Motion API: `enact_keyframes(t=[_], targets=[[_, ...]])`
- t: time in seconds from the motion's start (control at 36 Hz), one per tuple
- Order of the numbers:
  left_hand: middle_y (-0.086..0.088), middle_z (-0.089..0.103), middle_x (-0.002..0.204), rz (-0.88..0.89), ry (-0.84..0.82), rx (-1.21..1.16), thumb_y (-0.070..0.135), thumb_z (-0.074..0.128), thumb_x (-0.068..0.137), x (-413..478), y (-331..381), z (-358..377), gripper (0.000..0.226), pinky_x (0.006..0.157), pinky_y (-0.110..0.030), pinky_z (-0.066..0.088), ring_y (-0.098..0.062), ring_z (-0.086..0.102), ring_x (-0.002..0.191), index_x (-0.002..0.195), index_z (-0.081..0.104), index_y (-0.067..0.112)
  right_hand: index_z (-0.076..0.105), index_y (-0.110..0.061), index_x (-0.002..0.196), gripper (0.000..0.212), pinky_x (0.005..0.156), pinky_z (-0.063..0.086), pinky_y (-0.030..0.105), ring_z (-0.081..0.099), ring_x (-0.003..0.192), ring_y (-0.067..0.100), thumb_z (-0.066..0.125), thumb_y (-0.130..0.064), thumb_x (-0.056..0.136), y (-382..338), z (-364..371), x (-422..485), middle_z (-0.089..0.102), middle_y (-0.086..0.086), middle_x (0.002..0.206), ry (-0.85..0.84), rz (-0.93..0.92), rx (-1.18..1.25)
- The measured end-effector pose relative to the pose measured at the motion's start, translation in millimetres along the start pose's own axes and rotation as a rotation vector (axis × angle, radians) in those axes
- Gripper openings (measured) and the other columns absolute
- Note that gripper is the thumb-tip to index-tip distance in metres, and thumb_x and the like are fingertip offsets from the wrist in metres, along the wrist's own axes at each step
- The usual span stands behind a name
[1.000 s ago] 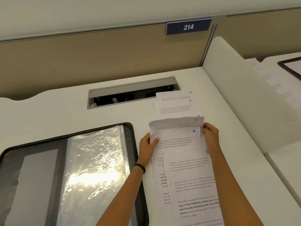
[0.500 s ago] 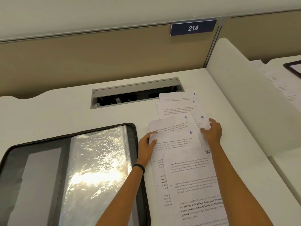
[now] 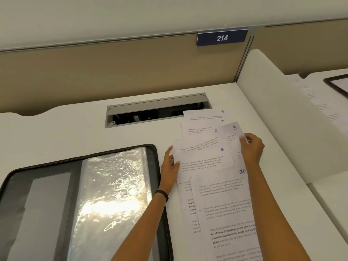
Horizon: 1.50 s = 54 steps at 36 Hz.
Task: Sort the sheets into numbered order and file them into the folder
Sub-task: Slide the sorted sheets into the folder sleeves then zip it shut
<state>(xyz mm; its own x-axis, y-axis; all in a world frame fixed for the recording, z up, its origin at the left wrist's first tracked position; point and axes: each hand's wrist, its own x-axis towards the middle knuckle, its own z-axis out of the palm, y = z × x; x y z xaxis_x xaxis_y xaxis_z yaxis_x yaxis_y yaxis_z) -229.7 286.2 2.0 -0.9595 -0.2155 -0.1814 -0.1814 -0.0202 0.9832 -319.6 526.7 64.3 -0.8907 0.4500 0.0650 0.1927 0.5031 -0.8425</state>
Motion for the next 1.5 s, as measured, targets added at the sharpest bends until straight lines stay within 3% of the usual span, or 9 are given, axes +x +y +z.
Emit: enact_keyframes(t=[0.14,0.28,0.39,0.47,0.61,0.89,1.06,1.33,1.5], targets=[[0.009,0.057,0.109,-0.006,-0.022,0.054,-0.01,0.045,0.093,1,5,5,0.053,0.081,-0.01,0.048,0.0,0.057,0.095,0.142,0.037,0.01,0.066,0.003,0.098,0.017,0.069,0.042,0.021,0.057,0.081,0.017,0.053,-0.007,0.093,-28,-10,0,0.068,0.015,0.097,0.109,-0.095,0.119],[0.007,0.058,0.109,-0.001,-0.046,0.068,-0.011,0.047,0.092,0,9,10,0.049,0.077,-0.012,0.05,-0.003,0.059,0.093,0.136,0.044,0.01,0.066,0.001,0.1,0.018,0.064,0.037,-0.003,0.057,0.083,0.013,0.053,-0.009,0.094,-55,-18,-1,0.063,0.003,0.093,0.176,-0.169,0.231],[0.008,0.057,0.112,-0.021,-0.031,0.064,-0.008,0.045,0.094,-1,12,12,0.047,0.076,-0.011,0.05,-0.003,0.057,0.094,0.137,0.044,0.011,0.066,-0.002,0.103,0.019,0.071,0.044,0.002,0.059,0.086,0.011,0.054,-0.015,0.095,-75,-25,-2,0.064,0.002,0.096,0.235,-0.211,0.325],[-0.005,0.052,0.131,-0.049,-0.057,0.081,-0.004,0.047,0.095,-3,14,13,0.047,0.093,-0.018,0.048,-0.013,0.055,0.111,0.139,0.042,0.011,0.066,-0.007,0.104,0.02,0.079,0.051,0.015,0.06,0.089,0.009,0.055,-0.022,0.095,-91,-28,-7,0.064,-0.002,0.098,0.242,-0.259,0.369],[-0.004,0.033,0.149,-0.025,-0.078,0.181,0.005,0.052,0.096,-6,23,8,0.044,0.109,-0.02,0.027,-0.018,0.029,0.14,0.138,0.045,0.015,0.065,-0.007,0.107,0.021,0.075,0.045,0.004,0.058,0.088,-0.002,0.056,-0.022,0.095,-121,-31,-27,0.063,-0.003,0.099,0.254,-0.351,0.457],[0.01,0.043,0.133,0.059,-0.011,0.111,0.007,0.05,0.097,-14,54,-20,0.037,0.11,-0.031,0.036,-0.009,0.04,0.127,0.13,0.051,0.024,0.061,-0.019,0.102,0.01,0.073,0.049,0.009,0.06,0.088,-0.003,0.057,-0.023,0.094,-168,-37,-73,0.061,-0.009,0.097,0.206,-0.439,0.569],[0.001,0.043,0.143,0.109,0.037,0.089,0.009,0.05,0.097,-27,73,-46,0.04,0.084,-0.007,0.043,-0.008,0.042,0.124,0.133,0.048,0.025,0.061,-0.02,0.1,0.01,0.07,0.051,0.012,0.063,0.086,0.0,0.057,-0.025,0.093,-187,-37,-107,0.062,-0.015,0.095,0.163,-0.422,0.653],[0.002,0.037,0.148,0.05,0.11,-0.104,0.027,0.059,0.092,-69,96,-85,0.076,0.099,-0.027,0.035,-0.013,0.042,0.13,0.152,0.012,0.025,0.062,-0.024,0.089,0.008,0.067,0.05,0.014,0.065,0.078,-0.001,0.059,-0.018,0.093,-206,-36,-159,0.07,-0.022,0.081,0.09,-0.279,0.92],[0.004,0.041,0.143,0.023,0.142,-0.202,0.027,0.062,0.09,-88,95,-109,0.08,0.106,-0.035,0.036,-0.011,0.047,0.122,0.152,0.011,0.025,0.065,-0.017,0.091,0.006,0.068,0.05,0.014,0.066,0.08,0.001,0.06,-0.013,0.092,-211,-29,-182,0.072,-0.015,0.082,0.075,-0.183,1.063]])
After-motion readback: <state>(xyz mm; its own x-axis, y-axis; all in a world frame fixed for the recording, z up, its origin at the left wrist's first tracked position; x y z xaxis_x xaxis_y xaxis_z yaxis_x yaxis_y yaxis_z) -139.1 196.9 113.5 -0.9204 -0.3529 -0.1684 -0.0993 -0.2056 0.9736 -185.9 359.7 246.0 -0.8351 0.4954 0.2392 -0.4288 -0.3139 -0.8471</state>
